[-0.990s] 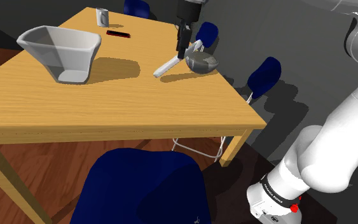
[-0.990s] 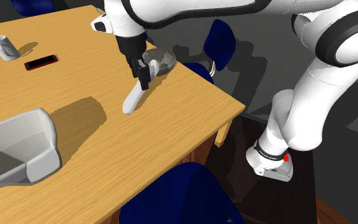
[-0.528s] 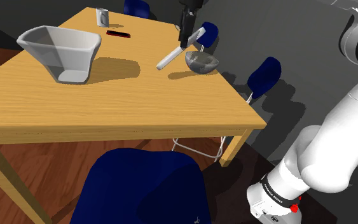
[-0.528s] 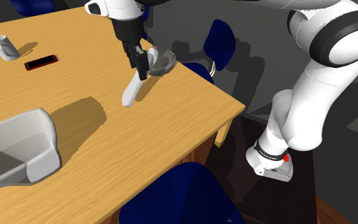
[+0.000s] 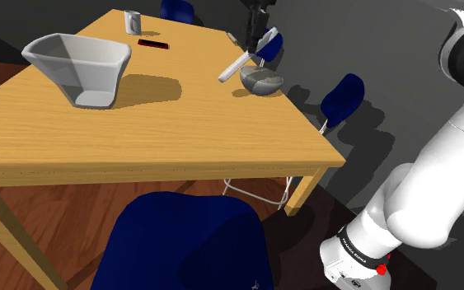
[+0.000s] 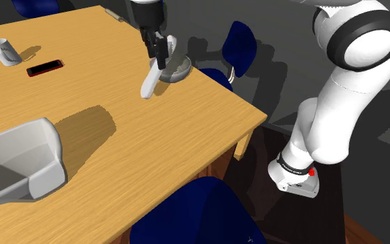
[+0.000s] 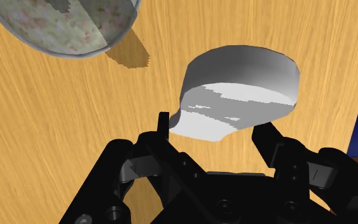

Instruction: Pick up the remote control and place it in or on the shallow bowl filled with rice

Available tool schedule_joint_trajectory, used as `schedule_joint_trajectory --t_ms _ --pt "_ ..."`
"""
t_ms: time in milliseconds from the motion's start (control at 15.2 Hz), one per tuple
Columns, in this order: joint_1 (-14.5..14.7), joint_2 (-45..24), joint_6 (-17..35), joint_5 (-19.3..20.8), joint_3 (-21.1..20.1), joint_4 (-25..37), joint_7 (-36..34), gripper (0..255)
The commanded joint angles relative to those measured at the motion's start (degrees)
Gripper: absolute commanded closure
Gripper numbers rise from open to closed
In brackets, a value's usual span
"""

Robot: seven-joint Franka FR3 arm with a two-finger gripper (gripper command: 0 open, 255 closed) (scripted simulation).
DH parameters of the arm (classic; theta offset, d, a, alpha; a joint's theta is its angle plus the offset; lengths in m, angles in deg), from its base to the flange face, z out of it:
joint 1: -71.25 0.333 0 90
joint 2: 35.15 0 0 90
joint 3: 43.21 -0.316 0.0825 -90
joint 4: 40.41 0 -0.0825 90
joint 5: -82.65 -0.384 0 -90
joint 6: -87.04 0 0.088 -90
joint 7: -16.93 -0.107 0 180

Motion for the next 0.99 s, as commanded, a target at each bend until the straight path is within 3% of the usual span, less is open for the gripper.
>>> schedule_joint_trajectory --t_ms 0,528,924 --pt "-1.4 -0.73 -0.07 -0.09 1.26 0.88 2.73 255" --pt "-7.64 -6.04 -2.25 -1.16 6.23 8.53 13.73 255" --pt "-13.45 -13.95 -5.96 -3.16 9.38 20.13 21.88 255"
